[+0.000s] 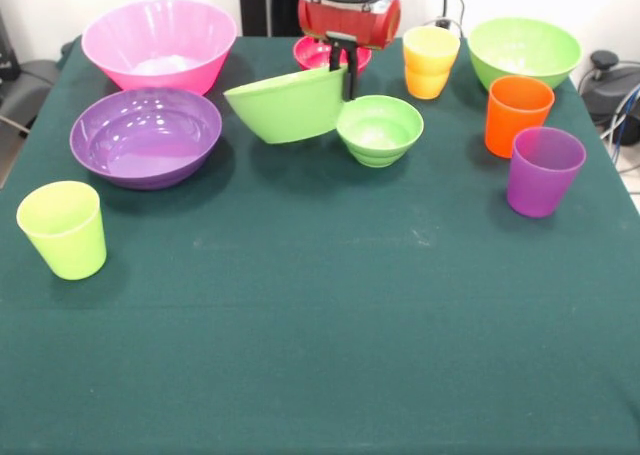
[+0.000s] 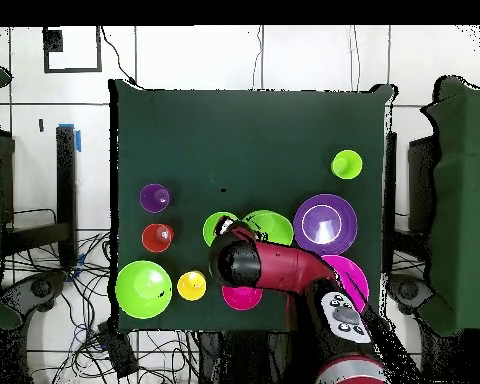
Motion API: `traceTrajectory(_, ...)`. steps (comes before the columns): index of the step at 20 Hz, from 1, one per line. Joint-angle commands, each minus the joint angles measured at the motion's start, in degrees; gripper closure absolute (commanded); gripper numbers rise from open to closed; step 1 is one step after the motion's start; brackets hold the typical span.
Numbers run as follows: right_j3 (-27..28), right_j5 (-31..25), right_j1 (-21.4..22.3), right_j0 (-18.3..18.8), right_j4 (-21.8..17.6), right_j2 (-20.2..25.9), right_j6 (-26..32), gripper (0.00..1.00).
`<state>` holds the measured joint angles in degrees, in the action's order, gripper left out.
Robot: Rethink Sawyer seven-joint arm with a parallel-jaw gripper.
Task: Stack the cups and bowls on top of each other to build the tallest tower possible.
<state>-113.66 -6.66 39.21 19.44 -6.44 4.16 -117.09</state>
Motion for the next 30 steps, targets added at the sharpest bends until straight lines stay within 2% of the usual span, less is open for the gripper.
traceTrajectory(1, 4.4, -9.2, 2.5, -3.1, 0.4, 4.7, -1.8, 1.00)
traceTrajectory(15, 11.5, -18.0, 3.8, -7.3, 0.8, 3.9, -1.8, 1.00)
traceTrajectory(30, 18.9, -19.1, -0.9, -6.5, -0.5, 5.9, 0.4, 1.00)
